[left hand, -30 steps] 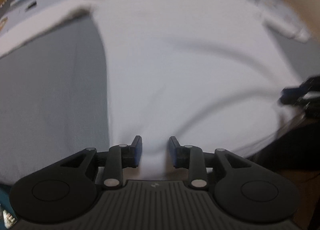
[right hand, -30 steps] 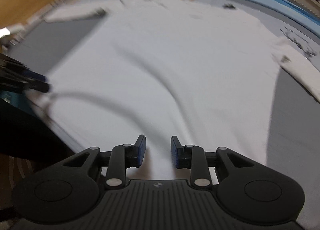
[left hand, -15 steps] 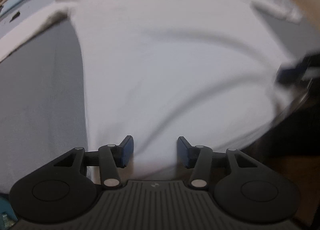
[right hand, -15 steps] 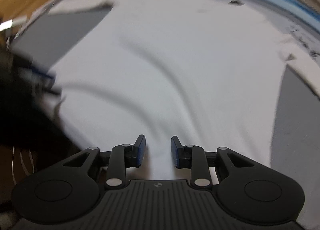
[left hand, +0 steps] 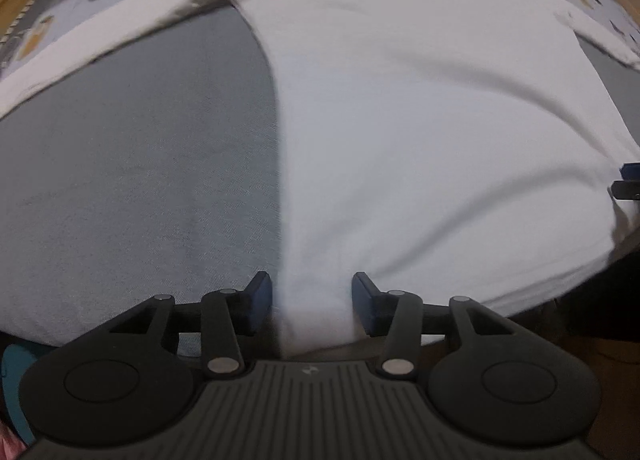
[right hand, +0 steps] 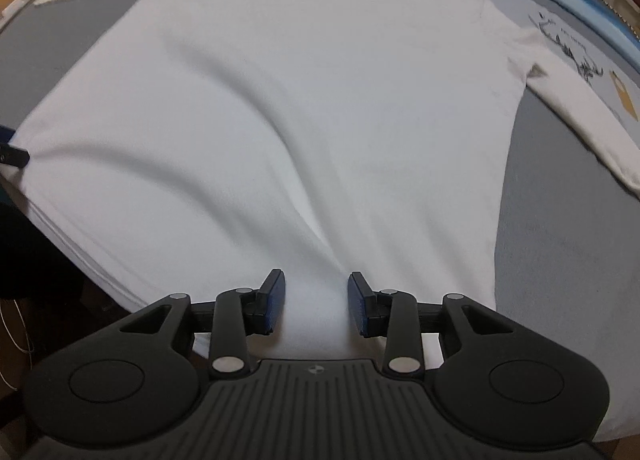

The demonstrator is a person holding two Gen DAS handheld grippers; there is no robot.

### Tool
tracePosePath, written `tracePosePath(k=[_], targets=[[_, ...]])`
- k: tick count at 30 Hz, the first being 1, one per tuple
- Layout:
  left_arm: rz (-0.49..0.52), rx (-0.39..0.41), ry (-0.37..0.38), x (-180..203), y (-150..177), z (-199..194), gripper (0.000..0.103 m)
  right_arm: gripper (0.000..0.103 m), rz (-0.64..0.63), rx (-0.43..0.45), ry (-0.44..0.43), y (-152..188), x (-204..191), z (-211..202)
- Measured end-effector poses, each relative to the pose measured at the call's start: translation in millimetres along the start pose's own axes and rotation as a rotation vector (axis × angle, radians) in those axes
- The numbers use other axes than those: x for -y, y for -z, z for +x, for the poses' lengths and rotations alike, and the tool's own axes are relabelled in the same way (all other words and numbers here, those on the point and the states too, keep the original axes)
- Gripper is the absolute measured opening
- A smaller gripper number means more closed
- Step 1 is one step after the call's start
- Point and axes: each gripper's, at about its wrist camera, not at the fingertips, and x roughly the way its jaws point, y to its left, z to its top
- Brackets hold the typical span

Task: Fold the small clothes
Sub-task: 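Move the left tool to the cuff of the sleeve nearest it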

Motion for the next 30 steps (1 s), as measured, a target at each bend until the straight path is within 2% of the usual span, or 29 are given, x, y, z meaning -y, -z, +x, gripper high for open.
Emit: tracePosePath(k=[2,4,5,7,9,13,17,19,22,24,27,29,30], targets=[[-0.017,-0.024,-0.011,-6.4,3.5,1.0,0.051,0.037,0.027,0.021,-0.009,-4.1,1.1,-2.5],[-0.033,-0.042,0.000,-9.3,4.4,3.0,0.051,0.037,0.038,-0.016,0.015,-6.3,2.4,2.7],[-0.032,-0.032,0.003,-9.1,3.7,0.5,0.051,0.037,0.033,-0.041,0.031,-4.8,-0.5,8.6],[-0.056,0.036,0.013,-12.4,0.9,-10.8,0.051,0.038,0.034,-0.026,0.039,2.1,6.5,1.5],[-0.076,0.146,0.007,-12.4,-6.3,-31.6,0.052,0.038,0.063,0.047,0.035,-3.8,8.5,-9.7],[-0.107,0.369,-0.038,-8.1,-34.6,-82.3,0.056,0.040,0.161,0.271,0.047,-16.7,12.9,-42.2],[-0.149,0.535,-0.069,-8.0,-91.6,-122.9,0.070,0.041,0.256,0.463,0.064,-24.1,24.1,-61.1],[-0.146,0.584,-0.083,-13.5,-131.0,-131.1,0.070,0.041,0.293,0.529,0.078,-26.3,33.9,-61.1],[-0.195,0.606,-0.100,-34.9,-182.8,-113.9,0.070,0.041,0.321,0.568,0.122,-28.8,43.3,-59.8],[-0.227,0.607,-0.117,-51.6,-198.1,-101.8,0.070,0.041,0.335,0.576,0.150,-31.1,49.5,-56.4],[-0.300,0.586,-0.159,-85.4,-205.1,-63.4,0.070,0.041,0.349,0.572,0.163,-36.1,58.1,-52.4],[-0.367,0.534,-0.174,-111.7,-203.9,-29.6,0.065,0.041,0.331,0.568,0.188,-38.3,57.9,-55.0],[-0.413,0.472,-0.189,-127.9,-206.3,-11.7,0.062,0.041,0.319,0.560,0.200,-39.4,55.4,-57.6]])
